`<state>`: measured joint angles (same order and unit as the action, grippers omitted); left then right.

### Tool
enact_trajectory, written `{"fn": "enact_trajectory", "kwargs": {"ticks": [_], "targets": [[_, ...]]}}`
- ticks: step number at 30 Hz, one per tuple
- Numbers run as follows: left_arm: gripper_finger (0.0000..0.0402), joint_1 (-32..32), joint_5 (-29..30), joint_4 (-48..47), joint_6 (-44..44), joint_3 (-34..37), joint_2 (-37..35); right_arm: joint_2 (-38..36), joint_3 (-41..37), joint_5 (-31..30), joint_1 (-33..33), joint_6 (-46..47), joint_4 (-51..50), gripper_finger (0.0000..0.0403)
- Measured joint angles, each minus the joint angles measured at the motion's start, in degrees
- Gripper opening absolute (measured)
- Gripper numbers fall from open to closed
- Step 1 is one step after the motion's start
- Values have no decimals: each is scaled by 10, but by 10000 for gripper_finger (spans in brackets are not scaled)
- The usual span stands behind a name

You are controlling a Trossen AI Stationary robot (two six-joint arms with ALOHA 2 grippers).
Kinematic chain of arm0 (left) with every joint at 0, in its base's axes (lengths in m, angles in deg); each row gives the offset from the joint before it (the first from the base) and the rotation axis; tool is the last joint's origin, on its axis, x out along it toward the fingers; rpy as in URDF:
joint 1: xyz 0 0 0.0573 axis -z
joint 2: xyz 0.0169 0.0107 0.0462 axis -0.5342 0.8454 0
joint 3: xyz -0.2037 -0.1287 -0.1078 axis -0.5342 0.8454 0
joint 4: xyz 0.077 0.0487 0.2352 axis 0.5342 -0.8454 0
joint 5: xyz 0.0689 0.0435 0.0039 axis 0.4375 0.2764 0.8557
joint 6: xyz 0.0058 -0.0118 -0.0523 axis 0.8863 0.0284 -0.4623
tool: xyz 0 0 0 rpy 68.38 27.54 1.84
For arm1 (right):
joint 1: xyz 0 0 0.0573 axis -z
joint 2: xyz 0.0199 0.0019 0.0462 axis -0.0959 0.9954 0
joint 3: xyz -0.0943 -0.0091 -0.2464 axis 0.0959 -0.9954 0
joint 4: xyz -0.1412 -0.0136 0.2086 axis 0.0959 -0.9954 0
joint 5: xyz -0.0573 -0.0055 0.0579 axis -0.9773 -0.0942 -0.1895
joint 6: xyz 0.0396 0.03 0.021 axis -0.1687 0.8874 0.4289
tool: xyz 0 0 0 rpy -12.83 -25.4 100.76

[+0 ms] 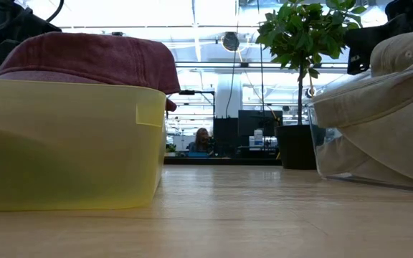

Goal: Pick & Place hat
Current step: Return to Home Position

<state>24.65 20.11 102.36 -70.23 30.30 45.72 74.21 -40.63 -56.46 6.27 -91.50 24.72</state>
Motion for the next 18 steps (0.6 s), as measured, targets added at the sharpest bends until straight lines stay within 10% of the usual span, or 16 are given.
{"fn": "enact_trajectory", "kwargs": {"ticks": [18], "targets": [[1,-1,31,-57,-34,-1,1,43,0,-33,0,-46,-16,0]]}}
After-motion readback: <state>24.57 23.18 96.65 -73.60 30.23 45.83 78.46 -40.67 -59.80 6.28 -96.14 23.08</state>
